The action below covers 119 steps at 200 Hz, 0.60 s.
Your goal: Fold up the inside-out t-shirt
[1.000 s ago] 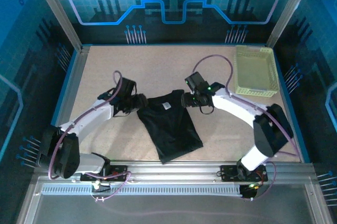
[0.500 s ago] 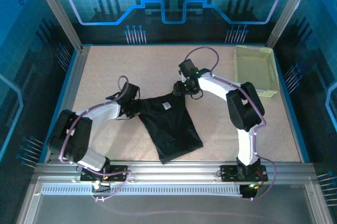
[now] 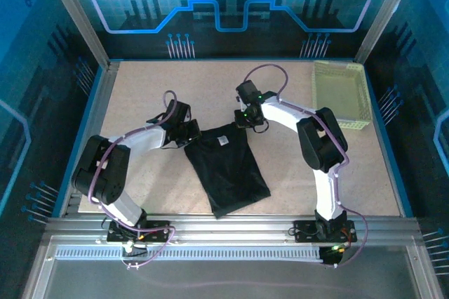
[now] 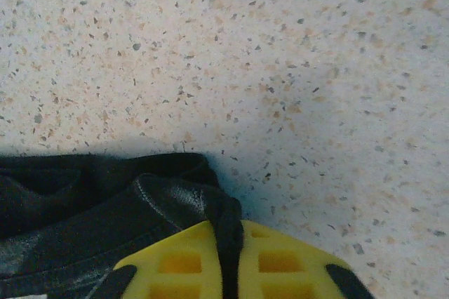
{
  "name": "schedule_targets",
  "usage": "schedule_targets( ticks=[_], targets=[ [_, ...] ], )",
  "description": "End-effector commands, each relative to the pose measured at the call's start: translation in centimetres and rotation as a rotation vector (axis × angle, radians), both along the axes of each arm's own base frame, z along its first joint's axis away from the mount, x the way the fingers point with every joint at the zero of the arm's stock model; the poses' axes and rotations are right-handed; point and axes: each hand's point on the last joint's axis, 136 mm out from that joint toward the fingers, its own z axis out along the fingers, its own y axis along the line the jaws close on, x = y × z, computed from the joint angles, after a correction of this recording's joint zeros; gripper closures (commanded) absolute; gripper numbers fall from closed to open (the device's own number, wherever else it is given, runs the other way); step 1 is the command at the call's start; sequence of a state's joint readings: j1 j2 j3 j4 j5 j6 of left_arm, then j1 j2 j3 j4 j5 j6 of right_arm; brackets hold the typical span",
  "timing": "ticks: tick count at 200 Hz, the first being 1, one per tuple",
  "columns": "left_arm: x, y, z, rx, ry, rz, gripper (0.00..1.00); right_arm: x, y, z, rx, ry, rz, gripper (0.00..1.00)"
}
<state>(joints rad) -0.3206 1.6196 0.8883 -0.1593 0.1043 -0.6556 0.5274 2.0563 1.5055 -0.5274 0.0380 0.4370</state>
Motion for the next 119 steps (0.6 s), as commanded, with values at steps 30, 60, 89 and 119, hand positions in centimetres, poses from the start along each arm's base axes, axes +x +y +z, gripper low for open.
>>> schedule_targets(
  ticks=[30, 60, 89, 119],
  targets=[
    [1.0, -0.5, 6.0, -0.02, -0.128, -0.027, 0.99, 0.0, -1.1, 5.1, -0.022, -0.135, -0.017, 0.98],
    [-1.6, 3.4, 3.1, 0.144, 0.025, 0.105, 0.66, 0.0, -1.1, 4.7, -0.023, -0.124, -0.016, 0.98],
    [-2.8, 3.7, 0.1, 0.136, 0.11, 0.13, 0.56, -0.1, -1.3, 4.0, -0.04, -0.114, -0.021, 0.98],
    [-2.8, 2.8, -2.0, 0.099, 0.161, 0.123, 0.55, -0.2, -1.3, 3.9, -0.038, -0.11, -0.021, 0.98]
  ],
)
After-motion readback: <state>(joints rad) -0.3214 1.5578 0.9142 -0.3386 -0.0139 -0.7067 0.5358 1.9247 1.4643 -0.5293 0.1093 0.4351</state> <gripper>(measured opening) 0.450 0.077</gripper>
